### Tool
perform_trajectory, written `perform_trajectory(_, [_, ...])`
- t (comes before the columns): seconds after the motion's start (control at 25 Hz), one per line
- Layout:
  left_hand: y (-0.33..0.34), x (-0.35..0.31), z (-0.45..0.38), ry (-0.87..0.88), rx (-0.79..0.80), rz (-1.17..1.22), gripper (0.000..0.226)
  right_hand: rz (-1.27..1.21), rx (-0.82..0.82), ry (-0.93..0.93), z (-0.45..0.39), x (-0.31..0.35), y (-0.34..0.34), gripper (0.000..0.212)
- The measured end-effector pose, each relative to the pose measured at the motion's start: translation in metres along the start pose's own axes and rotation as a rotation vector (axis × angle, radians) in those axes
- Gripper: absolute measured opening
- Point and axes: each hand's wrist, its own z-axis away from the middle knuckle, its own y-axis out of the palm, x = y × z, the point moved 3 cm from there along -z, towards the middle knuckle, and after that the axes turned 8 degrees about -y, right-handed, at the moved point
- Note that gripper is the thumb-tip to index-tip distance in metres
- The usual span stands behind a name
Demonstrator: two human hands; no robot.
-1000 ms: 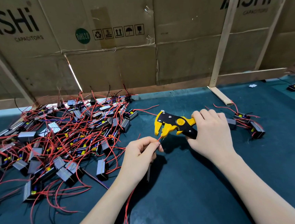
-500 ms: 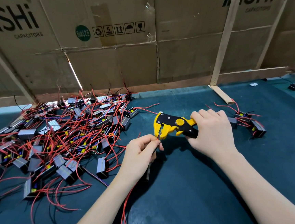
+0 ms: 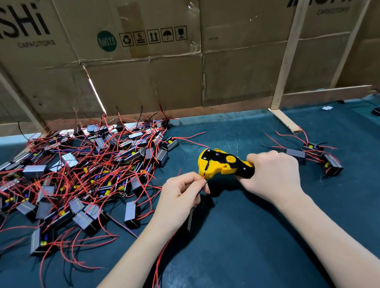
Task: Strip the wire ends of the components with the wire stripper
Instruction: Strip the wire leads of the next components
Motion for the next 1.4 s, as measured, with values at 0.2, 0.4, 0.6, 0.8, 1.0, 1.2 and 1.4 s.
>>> perform_trajectory(0.2, [0.001, 0.001, 0.001, 0.0, 0.056, 0.031, 0.035, -0.014, -0.142, 0.104, -0.001, -0.011, 0.001, 0.039])
perform_trajectory(0.4, [0.002, 0.004, -0.002, 0.035, 0.054, 0.009, 0.033, -0.007, -0.095, 0.202, 0.004, -0.025, 0.009, 0.044])
perform_trajectory(0.6, [0.0, 0.004, -0.002, 0.03, 0.027, 0.037, 0.026, -0.018, -0.084, 0.137, 0.005, -0.014, 0.009, 0.037])
perform_trajectory(0.8, [-0.004, 0.007, -0.003, 0.042, -0.054, 0.065, 0.025, -0.021, -0.082, 0.056, 0.005, -0.002, 0.006, 0.037])
perform_trajectory(1.0, [-0.004, 0.01, -0.005, 0.016, -0.08, 0.073, 0.025, -0.012, -0.074, 0.043, 0.005, 0.002, 0.004, 0.037])
perform_trajectory(1.2, [-0.003, 0.009, -0.004, 0.003, -0.08, 0.039, 0.025, -0.002, -0.073, 0.021, 0.003, 0.005, 0.002, 0.037])
perform_trajectory(1.4, [-0.005, 0.008, -0.003, -0.001, -0.083, 0.026, 0.026, 0.02, -0.061, -0.01, 0.003, 0.006, -0.001, 0.037])
